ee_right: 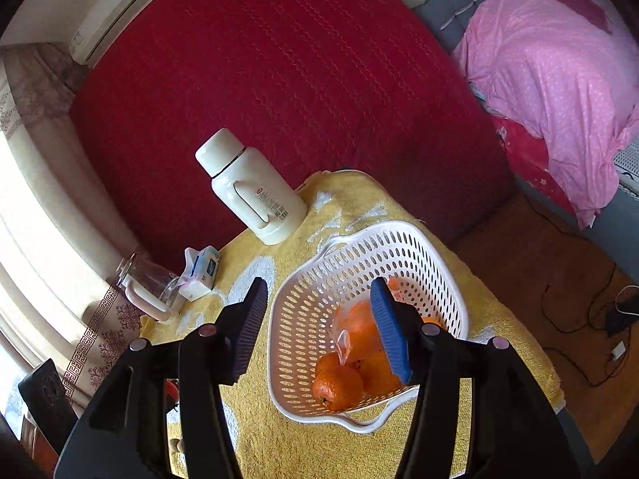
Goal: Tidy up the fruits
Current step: 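Lower the red tomato into the basket and open the left tool, then move both open tools back over the towel toward the two kiwis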
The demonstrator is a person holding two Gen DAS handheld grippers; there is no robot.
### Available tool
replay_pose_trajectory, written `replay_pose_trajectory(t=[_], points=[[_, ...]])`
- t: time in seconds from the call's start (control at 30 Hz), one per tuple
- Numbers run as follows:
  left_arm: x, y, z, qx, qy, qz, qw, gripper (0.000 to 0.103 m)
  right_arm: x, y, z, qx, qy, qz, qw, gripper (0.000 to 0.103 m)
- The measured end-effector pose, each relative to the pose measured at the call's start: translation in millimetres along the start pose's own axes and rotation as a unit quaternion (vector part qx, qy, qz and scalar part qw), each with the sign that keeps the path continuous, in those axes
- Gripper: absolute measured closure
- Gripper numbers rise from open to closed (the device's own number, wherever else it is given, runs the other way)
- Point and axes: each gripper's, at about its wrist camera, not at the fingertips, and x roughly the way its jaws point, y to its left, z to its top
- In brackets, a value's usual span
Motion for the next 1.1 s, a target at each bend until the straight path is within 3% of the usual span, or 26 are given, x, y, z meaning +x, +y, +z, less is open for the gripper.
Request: replay_pose_trajectory(t=[0.23, 0.47, 0.53, 0.57, 0.6, 0.93, 1.1], points=[[39.6, -37.1, 25.4, 0.023, 0.010, -0.036, 0.9990, 0.075, -2.2, -14.5, 5.3, 0.021, -0.004, -0.002, 1.000, 0.048], [66.5, -54.4, 35.2, 0.028, 0.011, -0.046, 0.9985, 0.074, 0.7, -20.2, 7.7, 0.026, -0.003, -0.004, 1.000, 0.047], [71.1, -53.3, 36.5, 0.018, 0.012, -0.049, 0.9986, 0.066, 2.5, -20.1, 7.3, 0.026, -0.001, -0.005, 1.000, 0.047], [71.6, -51.1, 36.6, 0.011, 0.010, -0.050, 0.9986, 0.049, 3.3, -20.3, 7.0, 0.026, 0.000, -0.005, 1.000, 0.047], [70.0, -48.2, 36.0, 0.005, 0.002, -0.050, 0.9987, 0.045, 4.1, -20.1, 6.6, 0.025, 0.001, -0.005, 1.000, 0.047], [47.6, -20.7, 37.3, -0.029, -0.015, -0.025, 0.9991, 0.045, 4.8, -8.8, 1.4, 0.008, 0.000, -0.007, 1.000, 0.047], [35.4, -14.2, 38.7, -0.037, -0.024, -0.013, 0.9990, 0.026, 3.3, -3.3, -0.3, 0.001, 0.001, -0.001, 1.000, 0.048]])
